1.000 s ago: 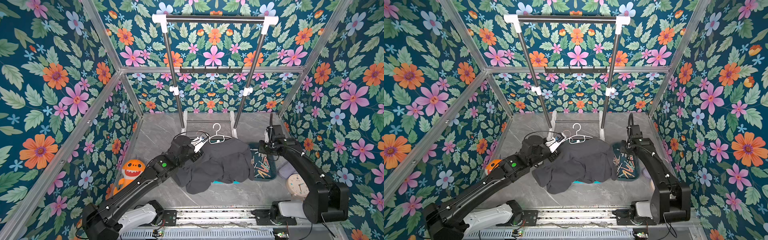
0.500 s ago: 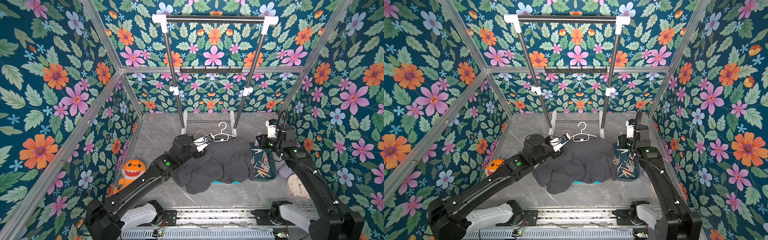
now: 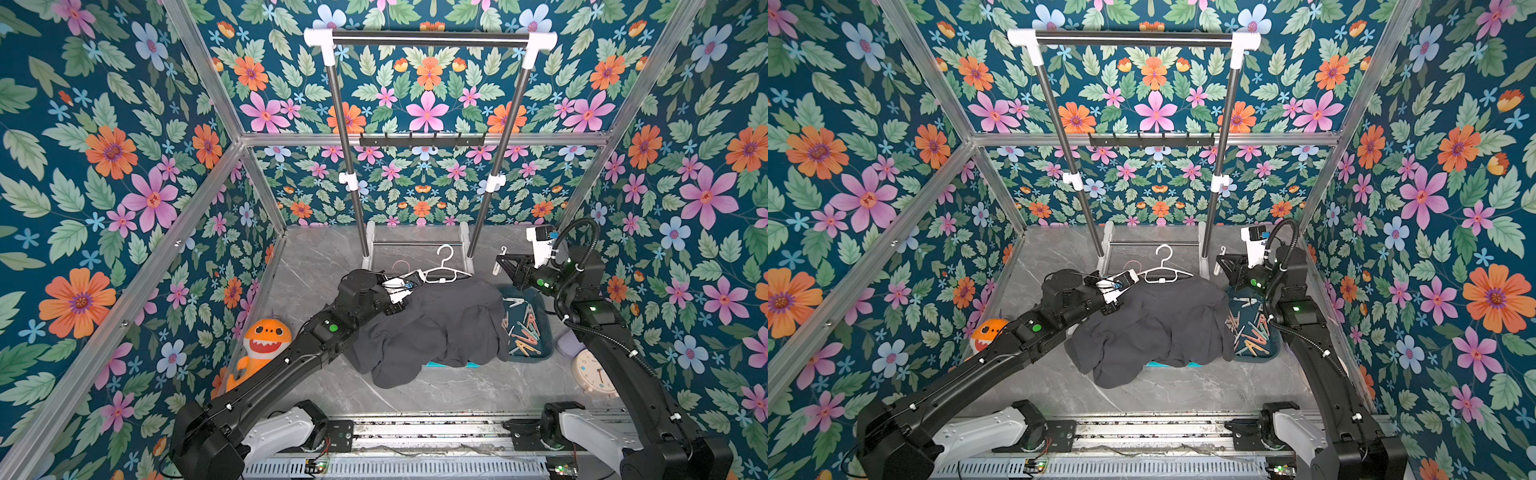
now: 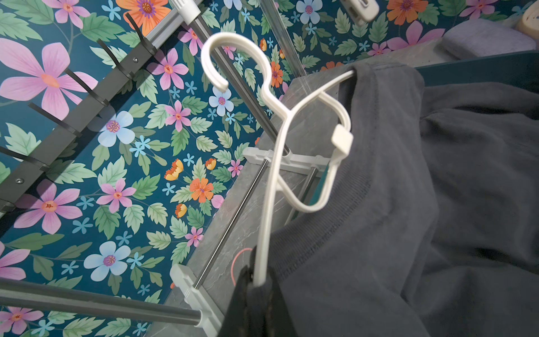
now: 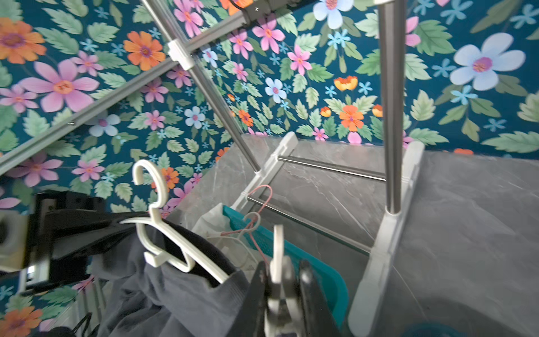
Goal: Use clothespins to secure the t-shirt on both sides of the hanger
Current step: Clamp the T-shirt on the hanger.
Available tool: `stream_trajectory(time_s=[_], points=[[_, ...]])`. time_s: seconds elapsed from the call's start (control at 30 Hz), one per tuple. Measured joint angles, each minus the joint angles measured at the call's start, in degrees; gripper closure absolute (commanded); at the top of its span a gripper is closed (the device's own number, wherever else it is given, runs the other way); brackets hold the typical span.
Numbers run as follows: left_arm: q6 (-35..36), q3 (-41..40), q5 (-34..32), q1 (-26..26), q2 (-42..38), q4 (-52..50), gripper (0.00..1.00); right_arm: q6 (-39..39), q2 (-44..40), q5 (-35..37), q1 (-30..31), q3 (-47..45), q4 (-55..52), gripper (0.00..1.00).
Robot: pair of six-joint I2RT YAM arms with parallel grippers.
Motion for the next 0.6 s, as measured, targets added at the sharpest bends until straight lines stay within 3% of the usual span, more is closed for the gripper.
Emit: stream_trajectory(time_s=[0.6], points=[[-0.1,-0.1,5.9,3.0,-4.8,1.7,1.0,13.5,4.3,-20.2,0.6,-1.5,28.0,0.97]])
